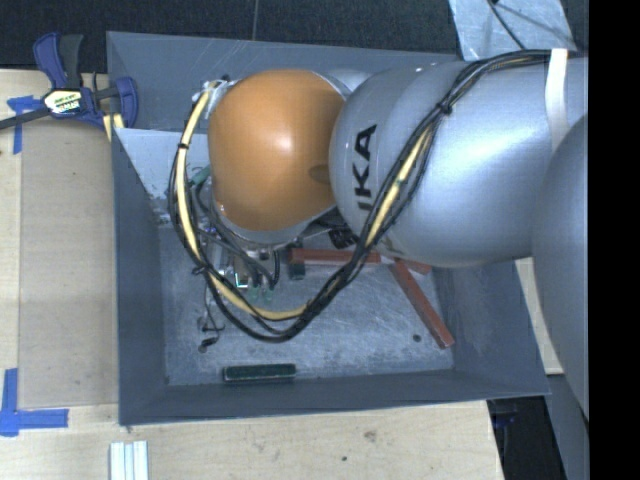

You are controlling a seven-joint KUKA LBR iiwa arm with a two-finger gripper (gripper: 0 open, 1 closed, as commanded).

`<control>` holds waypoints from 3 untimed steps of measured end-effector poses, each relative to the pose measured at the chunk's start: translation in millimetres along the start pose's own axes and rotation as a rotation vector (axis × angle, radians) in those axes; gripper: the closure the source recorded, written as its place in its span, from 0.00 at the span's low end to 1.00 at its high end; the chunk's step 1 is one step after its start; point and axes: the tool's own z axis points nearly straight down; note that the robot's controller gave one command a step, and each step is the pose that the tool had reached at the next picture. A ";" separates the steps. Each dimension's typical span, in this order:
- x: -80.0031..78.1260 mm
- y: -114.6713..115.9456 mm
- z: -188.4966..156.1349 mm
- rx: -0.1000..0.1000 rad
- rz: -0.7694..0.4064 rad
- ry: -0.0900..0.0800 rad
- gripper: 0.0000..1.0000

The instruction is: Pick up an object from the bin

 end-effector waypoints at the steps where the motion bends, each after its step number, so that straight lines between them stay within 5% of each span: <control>1: -73.3 -98.2 30.2 0.002 0.018 -0.010 0.00; 2: -62.5 -177.1 71.1 0.004 -0.110 -0.003 0.00; 3: -86.1 -215.7 161.8 0.001 -0.111 -0.002 0.00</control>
Offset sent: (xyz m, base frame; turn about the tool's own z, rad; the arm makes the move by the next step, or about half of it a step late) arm 0.0698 -0.0912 -0.0292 0.0095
